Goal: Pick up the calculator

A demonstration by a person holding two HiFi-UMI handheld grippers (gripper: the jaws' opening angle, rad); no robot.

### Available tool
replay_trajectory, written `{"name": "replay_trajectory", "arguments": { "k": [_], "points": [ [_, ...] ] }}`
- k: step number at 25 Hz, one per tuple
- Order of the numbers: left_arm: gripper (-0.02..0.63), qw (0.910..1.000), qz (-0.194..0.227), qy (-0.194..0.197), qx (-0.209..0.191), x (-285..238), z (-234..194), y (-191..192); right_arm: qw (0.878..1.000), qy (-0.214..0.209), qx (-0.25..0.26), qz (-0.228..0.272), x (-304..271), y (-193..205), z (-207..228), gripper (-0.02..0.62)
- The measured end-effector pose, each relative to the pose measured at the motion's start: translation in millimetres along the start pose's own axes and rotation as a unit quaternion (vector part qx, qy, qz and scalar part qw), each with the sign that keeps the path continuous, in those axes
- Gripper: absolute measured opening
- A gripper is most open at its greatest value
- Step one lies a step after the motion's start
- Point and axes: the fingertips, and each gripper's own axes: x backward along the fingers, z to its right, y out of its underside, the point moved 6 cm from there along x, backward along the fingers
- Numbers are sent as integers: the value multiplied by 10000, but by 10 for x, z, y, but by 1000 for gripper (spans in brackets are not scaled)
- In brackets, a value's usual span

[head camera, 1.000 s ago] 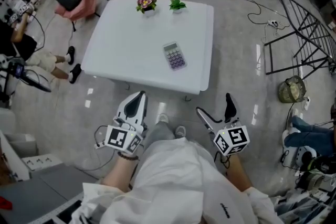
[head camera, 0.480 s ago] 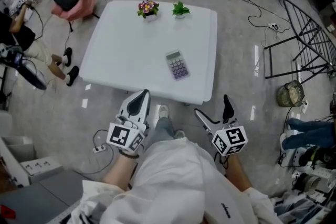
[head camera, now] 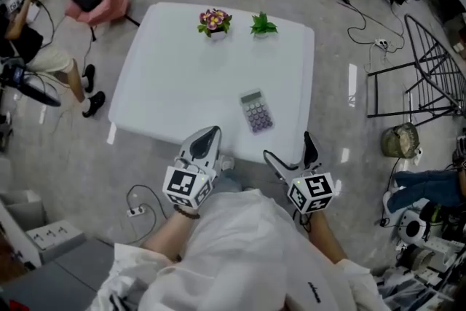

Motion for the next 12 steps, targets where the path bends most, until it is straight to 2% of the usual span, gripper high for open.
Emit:
{"name": "replay_trajectory", "arguments": {
  "k": [12],
  "points": [
    [17,9974,-609,368,77,-592,-542,278,9965,178,-25,-817,-894,113,55,541]
  ]
}}
